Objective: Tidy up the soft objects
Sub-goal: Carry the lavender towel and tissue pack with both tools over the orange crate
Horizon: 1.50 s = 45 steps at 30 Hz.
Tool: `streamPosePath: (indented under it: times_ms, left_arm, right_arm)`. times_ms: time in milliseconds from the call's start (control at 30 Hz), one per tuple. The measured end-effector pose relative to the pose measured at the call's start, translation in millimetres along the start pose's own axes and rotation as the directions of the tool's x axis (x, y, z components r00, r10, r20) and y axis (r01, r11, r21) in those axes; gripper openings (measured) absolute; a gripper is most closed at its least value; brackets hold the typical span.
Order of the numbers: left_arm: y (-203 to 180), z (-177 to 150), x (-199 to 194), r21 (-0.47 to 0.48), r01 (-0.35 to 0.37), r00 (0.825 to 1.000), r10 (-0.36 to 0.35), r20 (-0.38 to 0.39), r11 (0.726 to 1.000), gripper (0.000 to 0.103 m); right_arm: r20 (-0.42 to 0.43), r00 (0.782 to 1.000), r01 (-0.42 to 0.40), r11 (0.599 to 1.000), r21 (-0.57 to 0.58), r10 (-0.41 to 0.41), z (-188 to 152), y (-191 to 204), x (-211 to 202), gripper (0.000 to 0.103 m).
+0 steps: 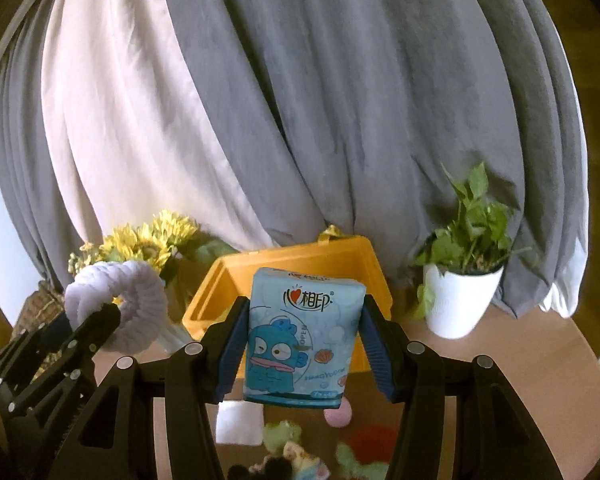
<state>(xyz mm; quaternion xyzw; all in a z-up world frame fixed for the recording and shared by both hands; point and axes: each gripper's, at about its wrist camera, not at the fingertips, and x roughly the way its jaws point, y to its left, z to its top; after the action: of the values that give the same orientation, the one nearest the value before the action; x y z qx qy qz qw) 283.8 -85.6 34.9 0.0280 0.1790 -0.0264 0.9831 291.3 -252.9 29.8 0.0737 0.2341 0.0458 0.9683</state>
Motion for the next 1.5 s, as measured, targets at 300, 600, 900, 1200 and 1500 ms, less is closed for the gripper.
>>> streamPosePath:
  times_ms: [300,600,900,1200,1500]
  left_arm:
    - [-2.0,12.1,33.3,-0.009,0.014,1.0,-0.014,-0.013,1.0,0.032]
    - [-4.4,19.5,76.4,0.01,0.022,0.998,-0.021,-0.057,1.0,0.032]
    - [-1.9,22.4,126.1,-0.007,0.059,0.99,-0.06,-0.128,0.998,0.032]
    - [-4.3,19.0,168.7,0.011,0.043,0.979,-0.04,-0.199,0.999,0.032]
    - [-10.2,8.6,216.9,0.014,0.06,0.954,-0.053,-0.295,0.998,0.034]
  right_arm:
    - [0.001,1.0,-0.008,1.0,0.0,0.008,19.0,-6.0,30.1,0.055]
    - [-0.014,0.999,0.033,0.999,-0.015,-0.034,35.8,-12.8,66.4,0.055]
    - [-0.053,0.998,0.043,0.998,-0.045,-0.046,45.8,-14.3,107.8,0.055]
    - [-0.105,0.993,0.048,0.996,-0.069,-0.055,46.9,-16.3,147.6,0.055]
    - [-0.195,0.979,0.047,0.996,-0.073,-0.061,37.8,-25.1,191.2,0.055]
